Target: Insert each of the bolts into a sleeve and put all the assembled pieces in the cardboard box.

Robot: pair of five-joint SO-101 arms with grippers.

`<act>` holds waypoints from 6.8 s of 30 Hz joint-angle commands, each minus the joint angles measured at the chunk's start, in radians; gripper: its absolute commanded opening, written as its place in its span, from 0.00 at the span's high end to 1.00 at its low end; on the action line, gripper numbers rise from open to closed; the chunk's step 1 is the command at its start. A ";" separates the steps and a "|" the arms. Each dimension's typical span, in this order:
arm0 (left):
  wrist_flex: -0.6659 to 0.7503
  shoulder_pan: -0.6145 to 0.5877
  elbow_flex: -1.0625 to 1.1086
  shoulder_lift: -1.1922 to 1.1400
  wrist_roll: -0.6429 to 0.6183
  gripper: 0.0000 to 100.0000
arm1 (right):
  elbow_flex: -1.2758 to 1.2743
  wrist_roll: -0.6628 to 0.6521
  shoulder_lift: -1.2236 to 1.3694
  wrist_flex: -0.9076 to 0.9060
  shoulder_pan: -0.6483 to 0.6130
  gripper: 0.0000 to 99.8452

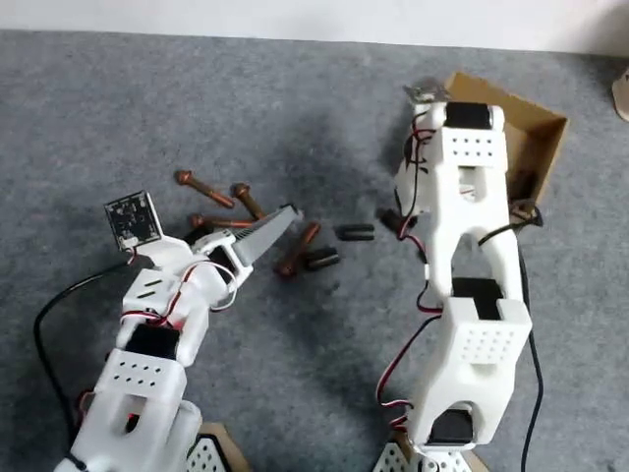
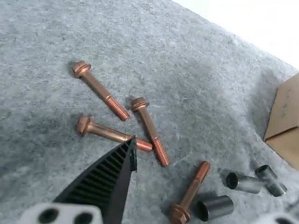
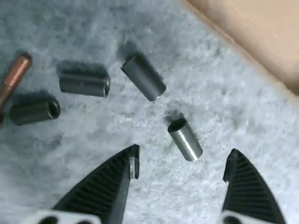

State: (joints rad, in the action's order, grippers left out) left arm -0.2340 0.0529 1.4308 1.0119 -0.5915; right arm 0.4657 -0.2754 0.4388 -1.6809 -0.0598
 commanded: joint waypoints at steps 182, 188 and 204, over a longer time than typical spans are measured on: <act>-1.034 -0.162 -1.535 -1.372 -1.030 0.87 | -1.003 0.098 -0.507 0.673 -0.176 1.00; -1.042 -0.162 -1.563 -1.374 -1.030 0.87 | -1.004 0.098 -0.507 0.673 -0.174 1.00; -1.049 -0.165 -1.727 -1.609 -1.033 0.87 | -1.006 0.098 -0.507 0.673 -0.174 1.00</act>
State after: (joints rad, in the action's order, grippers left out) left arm -1.2681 -0.0990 -0.2355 -0.5715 -1.6149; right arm -0.5470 -0.1757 -0.0138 -1.0196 -0.2302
